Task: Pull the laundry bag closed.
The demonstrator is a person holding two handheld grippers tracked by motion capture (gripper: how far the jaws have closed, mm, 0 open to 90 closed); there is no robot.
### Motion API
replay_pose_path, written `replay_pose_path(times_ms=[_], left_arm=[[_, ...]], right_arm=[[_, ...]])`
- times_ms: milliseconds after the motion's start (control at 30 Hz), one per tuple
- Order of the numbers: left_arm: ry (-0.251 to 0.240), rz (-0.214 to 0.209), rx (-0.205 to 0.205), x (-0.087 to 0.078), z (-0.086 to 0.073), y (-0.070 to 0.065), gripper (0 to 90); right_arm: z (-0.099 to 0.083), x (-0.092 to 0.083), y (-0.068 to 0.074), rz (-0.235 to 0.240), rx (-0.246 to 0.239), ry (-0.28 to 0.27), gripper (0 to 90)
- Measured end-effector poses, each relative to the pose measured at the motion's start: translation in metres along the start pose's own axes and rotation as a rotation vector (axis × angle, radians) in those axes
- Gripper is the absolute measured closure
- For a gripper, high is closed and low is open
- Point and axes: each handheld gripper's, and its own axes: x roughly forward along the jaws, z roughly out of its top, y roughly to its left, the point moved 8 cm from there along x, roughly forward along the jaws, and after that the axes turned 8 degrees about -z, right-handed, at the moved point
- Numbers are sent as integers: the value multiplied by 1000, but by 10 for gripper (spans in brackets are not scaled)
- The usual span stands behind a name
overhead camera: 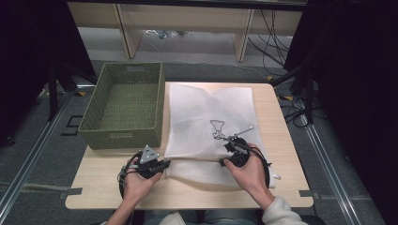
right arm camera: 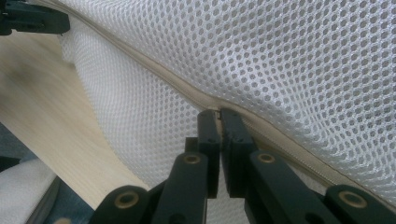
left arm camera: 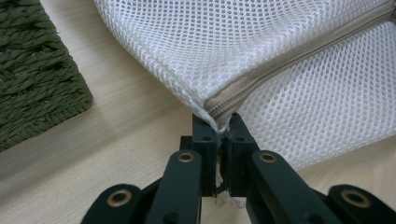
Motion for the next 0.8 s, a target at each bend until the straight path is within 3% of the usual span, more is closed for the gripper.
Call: replay_pose_path(times_ms=[33,233,367,467,700,733,800], left_arm=[[-6,-2,-8,1,0,0,847],[2,5,0,0,-1,1,847],[5,3,-3,1,-2,0,847],[-1,1,-6,1,-1,0,847],[2,-1,-3,1,-1,0,847],[5,0,17,1,-1,1,847],[3,1,4,1,-1,1,847]], right_arm=[[0,0,-2,1,-23,2,884],[0,1,-4,-11,-16,-6,884],[-3,0,-5,-20,21,19,884],[-3,1,-8,-16,-15,3,884],[-5,-1,-8,-18,16,11,884],[-4,-2,-8,-17,22,3,884],[-5,-2,-8,-12,24,4,884]])
